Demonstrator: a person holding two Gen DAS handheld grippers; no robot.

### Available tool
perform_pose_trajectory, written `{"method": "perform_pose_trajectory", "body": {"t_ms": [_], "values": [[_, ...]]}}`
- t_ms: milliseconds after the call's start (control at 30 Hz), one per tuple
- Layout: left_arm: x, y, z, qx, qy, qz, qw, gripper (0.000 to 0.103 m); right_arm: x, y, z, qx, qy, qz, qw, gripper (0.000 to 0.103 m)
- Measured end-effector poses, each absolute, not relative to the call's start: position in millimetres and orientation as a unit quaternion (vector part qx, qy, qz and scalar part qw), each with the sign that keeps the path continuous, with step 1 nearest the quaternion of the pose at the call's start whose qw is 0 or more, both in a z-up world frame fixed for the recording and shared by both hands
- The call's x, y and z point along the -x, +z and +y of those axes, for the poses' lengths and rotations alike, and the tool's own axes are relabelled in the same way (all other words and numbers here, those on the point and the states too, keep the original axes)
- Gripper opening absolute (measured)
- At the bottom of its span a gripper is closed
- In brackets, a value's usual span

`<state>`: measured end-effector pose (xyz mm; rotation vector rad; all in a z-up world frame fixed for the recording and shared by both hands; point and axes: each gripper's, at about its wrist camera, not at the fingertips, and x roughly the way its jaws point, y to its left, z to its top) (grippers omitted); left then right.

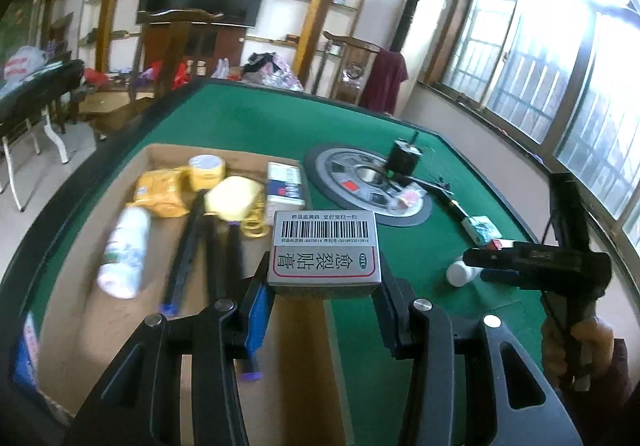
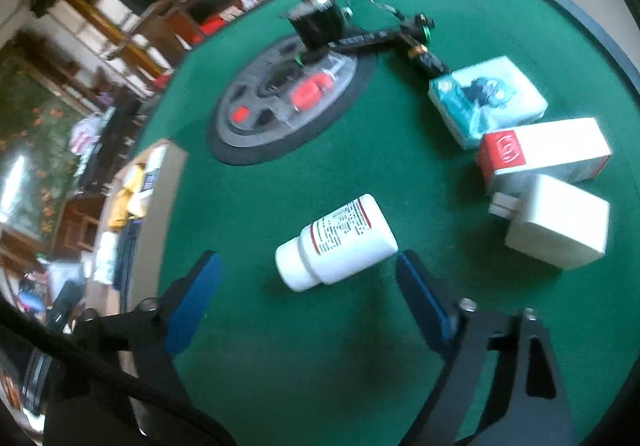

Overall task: Organize objects
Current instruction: 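Lift the medicine box with the left tool while the right tool grasps the white pill bottle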

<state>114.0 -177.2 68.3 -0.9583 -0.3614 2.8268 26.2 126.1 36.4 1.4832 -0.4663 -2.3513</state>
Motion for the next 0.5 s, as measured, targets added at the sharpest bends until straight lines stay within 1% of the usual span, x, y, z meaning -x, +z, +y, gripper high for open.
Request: {"method": "perform_pose_trajectory", "body": {"t_ms": [33,67,100,200,267,367,500], "values": [[-116,67,-183,0.316,0.939,-0.121,0.062,0.04,-22,33,122,-0.523,-0.824,-0.159,0.147,0.073],[-118,66,-190,0.315,0.94,-0.124,0.056,0.04,-21,31,119,-0.526,-0.824,-0.157,0.139,0.068],[-119,65,-196,0.314,0.94,-0.126,0.052,0.04,-19,31,116,-0.522,-0.829,-0.153,0.127,0.066],[-124,61,-212,0.313,0.939,-0.135,0.041,0.04,-14,32,107,-0.517,-0.839,-0.137,0.096,0.052],[-125,57,-220,0.314,0.938,-0.14,0.035,0.04,-13,32,101,-0.514,-0.847,-0.112,0.08,0.034],[-126,52,-228,0.316,0.937,-0.144,0.032,0.04,-17,33,96,-0.507,-0.855,-0.085,0.072,0.033],[-123,48,-237,0.322,0.934,-0.152,0.027,0.04,-26,35,101,-0.506,-0.849,-0.108,0.105,0.033]]}}
